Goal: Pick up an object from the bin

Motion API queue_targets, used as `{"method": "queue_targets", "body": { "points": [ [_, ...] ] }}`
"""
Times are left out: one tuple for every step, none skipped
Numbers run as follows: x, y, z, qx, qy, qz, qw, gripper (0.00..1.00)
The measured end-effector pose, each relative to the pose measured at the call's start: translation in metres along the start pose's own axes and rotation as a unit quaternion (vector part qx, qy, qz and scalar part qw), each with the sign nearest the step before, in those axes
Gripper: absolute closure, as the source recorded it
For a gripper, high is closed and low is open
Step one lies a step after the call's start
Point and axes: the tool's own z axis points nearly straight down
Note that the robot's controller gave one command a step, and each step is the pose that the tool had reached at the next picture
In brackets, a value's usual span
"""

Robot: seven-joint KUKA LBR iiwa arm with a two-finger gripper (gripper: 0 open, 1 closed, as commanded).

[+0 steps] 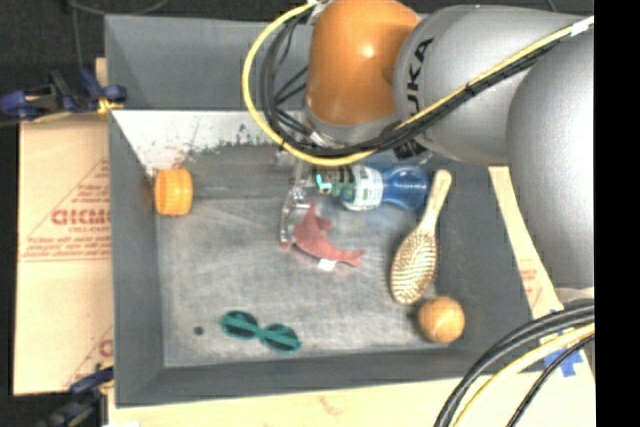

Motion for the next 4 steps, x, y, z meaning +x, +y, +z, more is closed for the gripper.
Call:
{"method": "queue_targets", "body": {
  "points": [
    [-0.002, 0.0, -0.005, -0.001, -0.0043, 0.001, 1.0, 0.0],
    [0.011, -0.045, 0.051, 0.001, -0.0055, -0.058, 0.9983, 0.0],
    [0.001, -0.093, 0.064, 0.002, -0.0048, -0.064, 0.998, 0.0],
    [0.007, -0.096, 0.064, 0.0, -0.0035, -0.019, 0.9998, 0.0]
  ]
}}
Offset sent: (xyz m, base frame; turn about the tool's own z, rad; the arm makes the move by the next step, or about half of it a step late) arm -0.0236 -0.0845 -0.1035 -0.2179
